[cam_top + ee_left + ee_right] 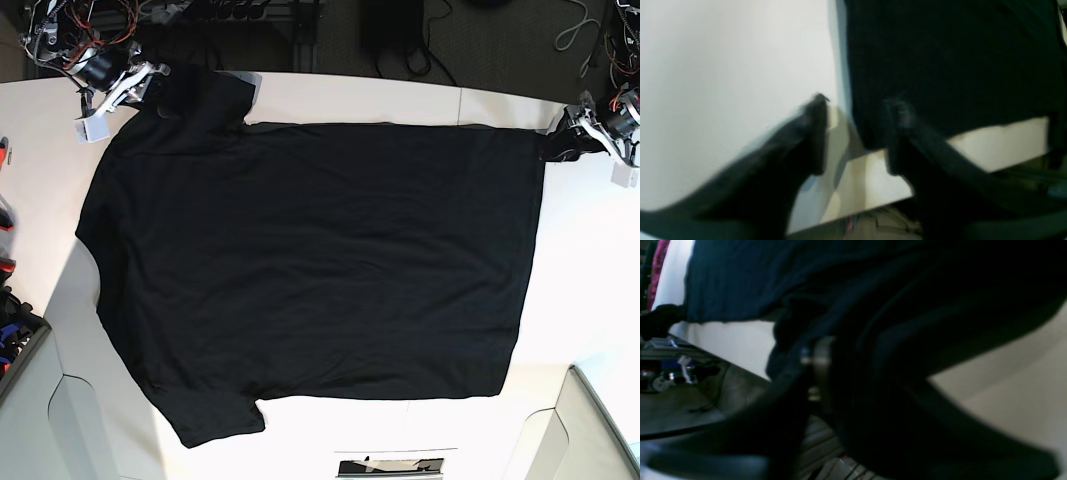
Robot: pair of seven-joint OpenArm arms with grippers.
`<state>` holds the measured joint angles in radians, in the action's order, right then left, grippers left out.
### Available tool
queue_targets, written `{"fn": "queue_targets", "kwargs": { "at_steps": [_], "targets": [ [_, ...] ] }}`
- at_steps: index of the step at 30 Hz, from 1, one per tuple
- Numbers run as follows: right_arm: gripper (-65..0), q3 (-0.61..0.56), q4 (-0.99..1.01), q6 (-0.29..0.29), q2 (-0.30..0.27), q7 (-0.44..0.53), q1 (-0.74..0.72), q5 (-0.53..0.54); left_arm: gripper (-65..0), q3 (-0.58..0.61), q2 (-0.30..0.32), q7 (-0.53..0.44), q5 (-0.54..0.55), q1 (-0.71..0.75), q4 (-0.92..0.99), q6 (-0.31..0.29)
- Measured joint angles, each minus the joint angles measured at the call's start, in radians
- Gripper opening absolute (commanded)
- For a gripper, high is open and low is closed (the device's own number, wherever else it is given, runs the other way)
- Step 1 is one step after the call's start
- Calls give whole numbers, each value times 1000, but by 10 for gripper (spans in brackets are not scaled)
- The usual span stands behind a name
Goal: Layout the t-shirt on the table in an organized manner, then fold the t-shirt properly
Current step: 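Release the shirt and move both grippers to the shirt's shoulder edge, then grasp the shoulder edge with both grippers and fold it over the body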
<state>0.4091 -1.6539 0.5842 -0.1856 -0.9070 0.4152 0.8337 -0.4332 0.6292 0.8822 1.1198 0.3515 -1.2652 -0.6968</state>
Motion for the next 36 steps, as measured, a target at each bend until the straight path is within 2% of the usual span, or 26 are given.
{"fn": "queue_targets", "kwargs": {
  "at_steps": [1,3,5,7,8,11,14,17,28,32,36],
  "targets": [
    [-650,0,1,-2,0,-2,0,-2,-456,0,0,5,9,0,0,0],
    [-650,0,2,0,0,-2,0,2,-479,2,0,8,28,4,0,0],
    [-650,0,2,0,0,-3,0,2,-544,2,-1,14,33,5,1,0],
    [-650,2,-3,0,0,-1,1,0,-640,3,-2,20,31,5,1,0],
    [-650,4,-9,0,0,-2,0,-3,-650,3,-2,20,31,6,2,0],
    [-650,15,-60,-6,0,-13,2,-30,-650,4,3,23,38,6,1,0],
    [-650,40,-132,-8,-5,-27,10,-45,-650,6,35,30,112,8,-7,2],
    [-650,72,-177,-8,-37,-21,-7,-39,-650,5,59,26,119,-1,-37,4],
    [-650,107,-158,3,-135,16,-206,-94,-650,7,60,25,111,-165,-49,4],
    [-650,107,-72,3,-136,25,-298,-103,-650,23,61,-62,2,-206,-49,0],
    [-650,106,40,0,-134,32,-399,-106,-650,137,60,-142,-112,-245,-48,2]
  ]
}}
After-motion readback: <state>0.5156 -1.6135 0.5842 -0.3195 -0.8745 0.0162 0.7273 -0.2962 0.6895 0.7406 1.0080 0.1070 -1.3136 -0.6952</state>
